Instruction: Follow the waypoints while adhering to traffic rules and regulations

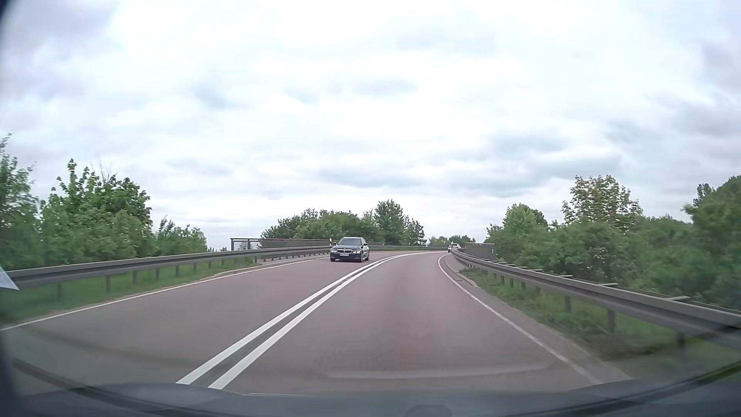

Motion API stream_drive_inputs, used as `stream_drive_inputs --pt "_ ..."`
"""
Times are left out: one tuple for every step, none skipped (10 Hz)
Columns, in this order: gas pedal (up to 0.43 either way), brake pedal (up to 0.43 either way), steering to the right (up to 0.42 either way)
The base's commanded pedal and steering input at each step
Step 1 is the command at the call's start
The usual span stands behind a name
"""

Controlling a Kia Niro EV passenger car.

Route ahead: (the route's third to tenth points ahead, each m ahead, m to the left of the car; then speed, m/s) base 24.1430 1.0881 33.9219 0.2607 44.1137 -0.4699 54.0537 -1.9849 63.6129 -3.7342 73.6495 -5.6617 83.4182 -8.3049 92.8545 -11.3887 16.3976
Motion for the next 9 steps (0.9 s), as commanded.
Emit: stream_drive_inputs --pt "0.177 0.000 0.010" --pt "0.177 0.000 0.011" --pt "0.177 0.000 0.013" --pt "0.177 0.000 0.013" --pt "0.177 0.000 0.014" --pt "0.177 0.000 0.013" --pt "0.177 0.000 0.013" --pt "0.177 0.000 0.013" --pt "0.177 0.000 0.013"
